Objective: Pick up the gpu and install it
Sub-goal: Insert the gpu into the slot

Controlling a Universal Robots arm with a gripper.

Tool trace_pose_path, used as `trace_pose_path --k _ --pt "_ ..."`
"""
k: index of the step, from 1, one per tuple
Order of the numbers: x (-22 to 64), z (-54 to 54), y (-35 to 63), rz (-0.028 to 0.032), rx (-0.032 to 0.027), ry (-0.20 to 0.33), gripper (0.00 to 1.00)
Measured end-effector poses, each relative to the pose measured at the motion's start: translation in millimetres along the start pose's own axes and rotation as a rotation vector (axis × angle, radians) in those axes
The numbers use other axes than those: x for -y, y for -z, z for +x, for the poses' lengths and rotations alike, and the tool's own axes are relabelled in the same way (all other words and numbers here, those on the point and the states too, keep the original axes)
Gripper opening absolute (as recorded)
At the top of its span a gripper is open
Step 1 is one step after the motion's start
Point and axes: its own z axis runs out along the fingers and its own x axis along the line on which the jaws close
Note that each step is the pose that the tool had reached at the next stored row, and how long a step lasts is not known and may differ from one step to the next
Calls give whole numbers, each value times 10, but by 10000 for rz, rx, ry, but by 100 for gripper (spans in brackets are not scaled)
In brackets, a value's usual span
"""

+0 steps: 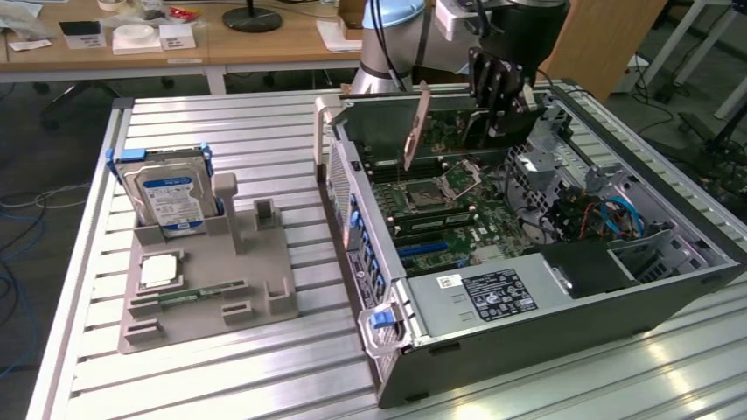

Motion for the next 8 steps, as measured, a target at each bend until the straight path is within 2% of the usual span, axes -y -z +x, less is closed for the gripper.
trace_pose_path --k 8 --pt "-7 4 -82 0 1 0 28"
